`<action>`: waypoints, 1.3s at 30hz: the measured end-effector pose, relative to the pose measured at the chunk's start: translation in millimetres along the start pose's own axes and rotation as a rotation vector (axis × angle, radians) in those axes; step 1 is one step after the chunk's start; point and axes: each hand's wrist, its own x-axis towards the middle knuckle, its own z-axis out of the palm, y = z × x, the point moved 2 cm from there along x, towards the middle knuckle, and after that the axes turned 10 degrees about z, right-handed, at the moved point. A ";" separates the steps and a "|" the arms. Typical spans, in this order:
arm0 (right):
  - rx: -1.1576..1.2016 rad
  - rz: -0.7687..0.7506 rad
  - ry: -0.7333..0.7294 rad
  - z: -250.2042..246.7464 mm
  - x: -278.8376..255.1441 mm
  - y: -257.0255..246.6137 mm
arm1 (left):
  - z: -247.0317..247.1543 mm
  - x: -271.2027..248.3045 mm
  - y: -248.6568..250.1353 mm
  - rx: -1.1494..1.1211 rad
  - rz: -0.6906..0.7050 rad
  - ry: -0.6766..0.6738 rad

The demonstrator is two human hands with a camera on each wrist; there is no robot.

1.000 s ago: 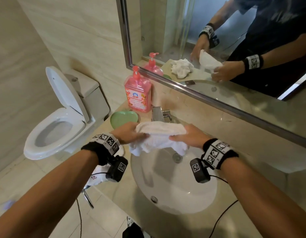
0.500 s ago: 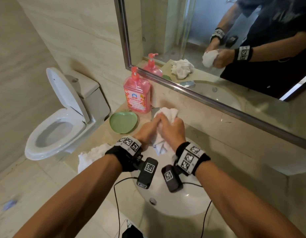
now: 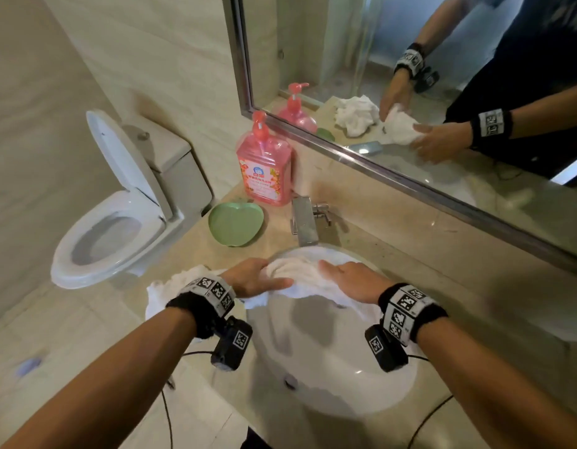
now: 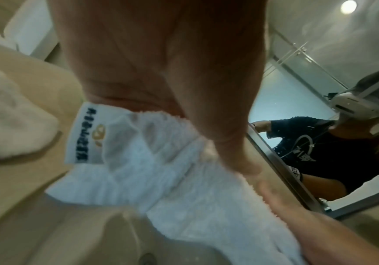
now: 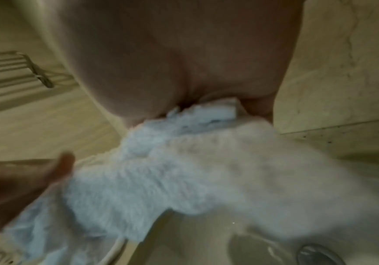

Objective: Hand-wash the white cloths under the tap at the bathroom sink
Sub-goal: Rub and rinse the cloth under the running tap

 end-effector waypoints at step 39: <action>0.220 -0.053 -0.055 32.8 113.5 -1.4 | 31.1 113.7 -36.9 -0.318 0.164 0.216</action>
